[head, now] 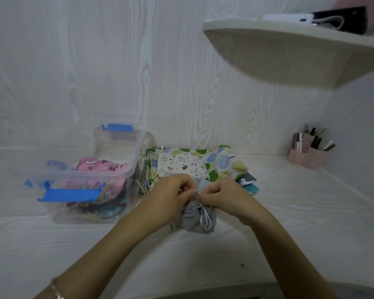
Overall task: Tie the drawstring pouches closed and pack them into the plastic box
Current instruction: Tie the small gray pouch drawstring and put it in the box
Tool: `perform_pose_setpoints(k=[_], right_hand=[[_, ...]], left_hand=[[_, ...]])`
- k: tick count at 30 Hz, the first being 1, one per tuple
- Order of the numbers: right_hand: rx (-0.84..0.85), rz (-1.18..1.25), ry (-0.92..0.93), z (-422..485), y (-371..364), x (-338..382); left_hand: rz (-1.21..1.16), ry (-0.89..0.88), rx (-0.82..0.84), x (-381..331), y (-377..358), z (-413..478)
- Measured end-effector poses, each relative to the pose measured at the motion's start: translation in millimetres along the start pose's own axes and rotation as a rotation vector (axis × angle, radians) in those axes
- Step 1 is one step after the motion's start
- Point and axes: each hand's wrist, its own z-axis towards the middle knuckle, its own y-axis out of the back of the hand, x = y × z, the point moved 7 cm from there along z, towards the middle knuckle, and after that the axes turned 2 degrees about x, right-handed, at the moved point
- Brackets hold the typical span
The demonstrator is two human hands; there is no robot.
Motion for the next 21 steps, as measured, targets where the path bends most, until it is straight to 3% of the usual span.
perform_pose_setpoints(k=[5,9,17,21], right_hand=[[-0.022,0.121,-0.013,0,2,-3],[-0.034,0.235,-0.016,-3,1,-5],[0.162,0.353,-0.096,-6,-25,-8],[0.172,0.482,-0.103,-5,-27,-8]], left_hand=[[0.030,0.016,0.167,6,4,-1],[0.055,0.024,0.168,5,11,-3],[-0.017,0.048,0.152,6,8,-3],[-0.047,0.057,0.128,9,7,-3]])
